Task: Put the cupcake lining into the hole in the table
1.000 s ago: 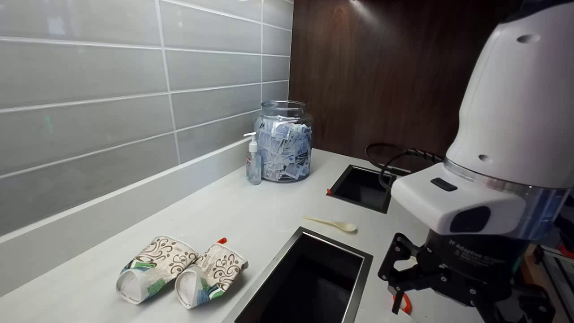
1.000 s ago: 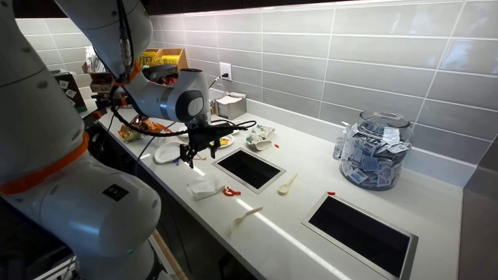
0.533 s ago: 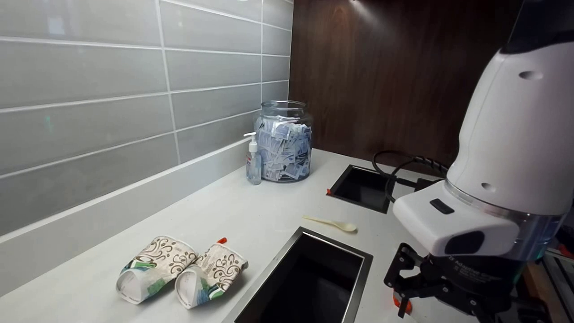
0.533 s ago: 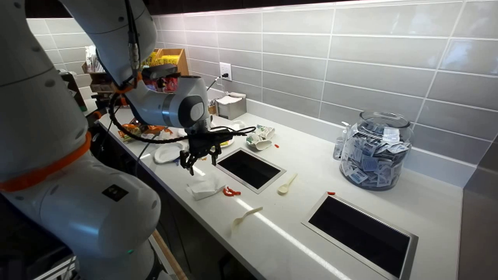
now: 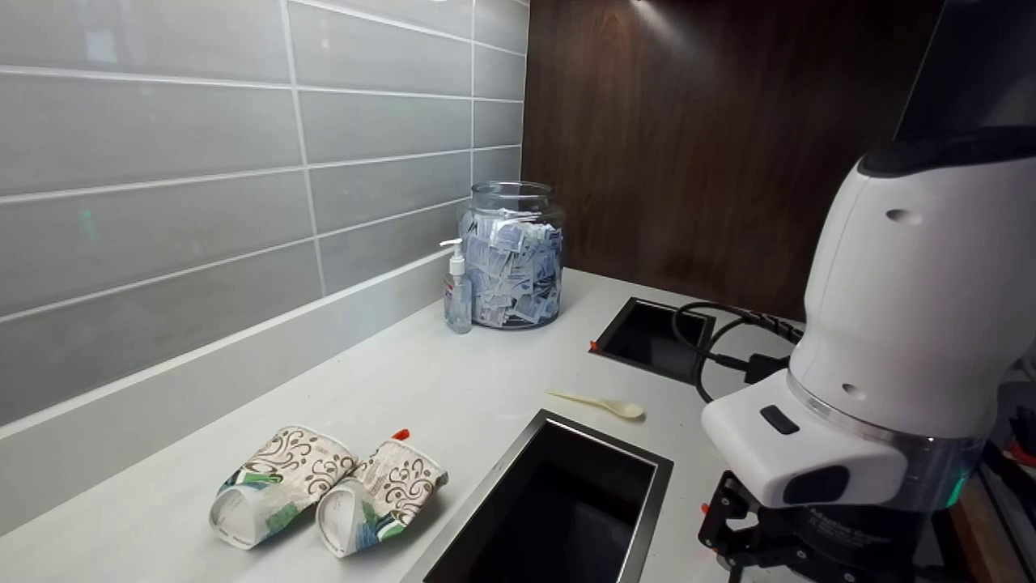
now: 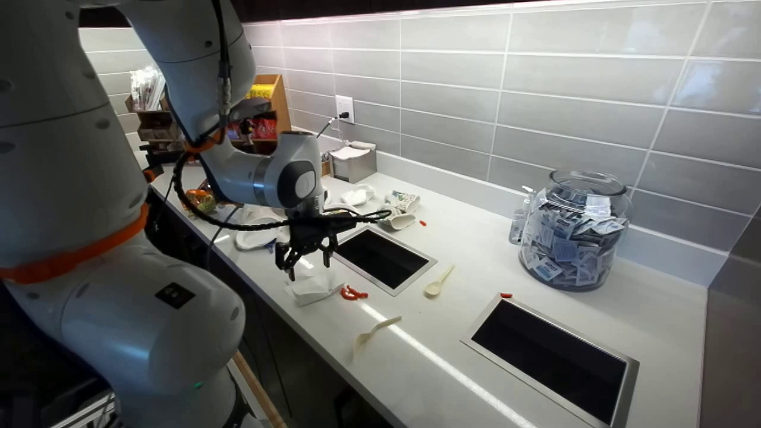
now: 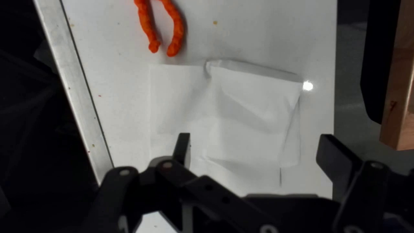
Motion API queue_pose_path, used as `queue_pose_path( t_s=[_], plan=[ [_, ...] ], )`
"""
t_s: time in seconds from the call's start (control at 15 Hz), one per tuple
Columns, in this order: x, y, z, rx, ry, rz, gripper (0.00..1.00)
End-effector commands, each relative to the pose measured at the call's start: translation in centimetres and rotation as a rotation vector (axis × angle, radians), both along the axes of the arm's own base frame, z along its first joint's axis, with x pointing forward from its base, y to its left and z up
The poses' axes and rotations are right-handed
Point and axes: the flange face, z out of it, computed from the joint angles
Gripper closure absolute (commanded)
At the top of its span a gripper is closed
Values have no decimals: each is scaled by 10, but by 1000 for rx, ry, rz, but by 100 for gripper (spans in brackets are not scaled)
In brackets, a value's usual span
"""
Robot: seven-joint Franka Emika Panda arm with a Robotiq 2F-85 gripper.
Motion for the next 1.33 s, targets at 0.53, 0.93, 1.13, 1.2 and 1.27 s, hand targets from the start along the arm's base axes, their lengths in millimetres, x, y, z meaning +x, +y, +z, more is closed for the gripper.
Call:
queue_pose_path(
  t_s=[0.53,0.93,1.13,1.2,1.27],
  plan=[
    [-1,6,-34,28,-18,-5,0],
    [2,0,-41,8,-13,-27,0],
    [6,-1,-44,4,-16,-38,0],
    [7,-1,-45,6,-16,-43,0],
    [8,-1,-47,8,-15,-46,0]
  ],
)
